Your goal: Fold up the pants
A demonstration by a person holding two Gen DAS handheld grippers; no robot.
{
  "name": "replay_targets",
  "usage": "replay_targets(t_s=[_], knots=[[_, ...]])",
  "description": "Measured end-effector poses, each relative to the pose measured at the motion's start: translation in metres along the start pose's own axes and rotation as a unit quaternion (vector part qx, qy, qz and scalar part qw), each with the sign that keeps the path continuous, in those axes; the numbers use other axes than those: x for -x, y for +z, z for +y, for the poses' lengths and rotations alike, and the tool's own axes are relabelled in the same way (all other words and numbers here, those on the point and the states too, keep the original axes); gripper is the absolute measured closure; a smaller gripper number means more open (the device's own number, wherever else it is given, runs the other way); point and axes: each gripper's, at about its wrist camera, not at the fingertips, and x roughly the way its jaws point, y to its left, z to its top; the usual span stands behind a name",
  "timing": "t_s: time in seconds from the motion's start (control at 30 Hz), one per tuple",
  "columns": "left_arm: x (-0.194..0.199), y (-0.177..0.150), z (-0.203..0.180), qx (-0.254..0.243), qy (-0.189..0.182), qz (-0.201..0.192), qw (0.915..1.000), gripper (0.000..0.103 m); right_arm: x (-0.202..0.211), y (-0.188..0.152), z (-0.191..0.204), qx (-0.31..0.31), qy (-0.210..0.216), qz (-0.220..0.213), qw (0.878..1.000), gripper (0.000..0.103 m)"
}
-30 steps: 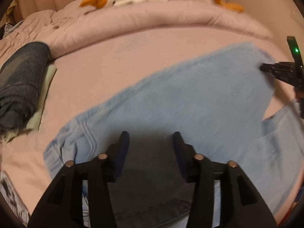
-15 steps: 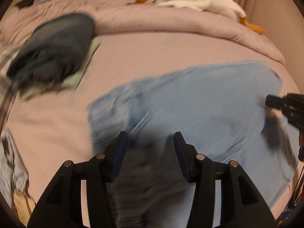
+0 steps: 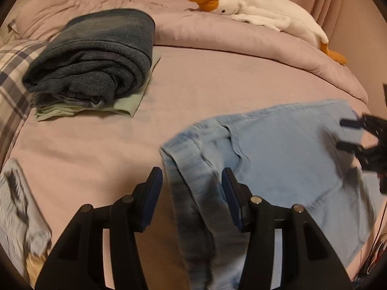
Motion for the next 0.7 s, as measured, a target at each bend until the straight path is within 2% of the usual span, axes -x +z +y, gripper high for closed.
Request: replay_targets(t_s=[0.13, 0.33, 0.4, 0.47, 0.57, 0.6, 0.63, 0.7], knots=[[-0.022, 0.016, 0.004, -0.027, -0.008, 0.019, 0.9994, 0.053, -0.035, 0.030, -0.011, 0.052, 0.006, 0.001, 0.999, 0.040], [-0.047, 0.030, 0.008, -0.069, -0.034, 0.045, 0.9960, 0.053, -0.080, 0.057, -0.025, 0.112, 0.003, 0.039, 0.993, 0.040], [-0.052, 0.031, 0.009, -0.084, -0.049, 0.060, 0.9934, 0.054, -0.085, 0.062, -0.032, 0.120, 0.019, 0.049, 0.991, 0.040], [-0.060, 0.036, 0.010, -0.090, -0.065, 0.077, 0.9908, 0.055, -0.095, 0.067, -0.037, 0.117, 0.041, 0.078, 0.989, 0.040], [-0.066, 0.038, 0.007, -0.101, -0.065, 0.088, 0.9889, 0.065, -0.104, 0.072, -0.041, 0.103, 0.071, 0.111, 0.986, 0.041], [-0.066, 0.037, 0.004, -0.114, -0.055, 0.088, 0.9881, 0.067, -0.105, 0.074, -0.039, 0.104, 0.073, 0.119, 0.985, 0.046], [-0.064, 0.036, -0.002, -0.132, -0.043, 0.083, 0.9869, 0.069, -0.103, 0.075, -0.033, 0.109, 0.084, 0.125, 0.983, 0.064], [-0.060, 0.032, -0.012, -0.161, -0.015, 0.073, 0.9841, 0.072, -0.096, 0.072, -0.014, 0.147, 0.082, 0.116, 0.979, 0.088]])
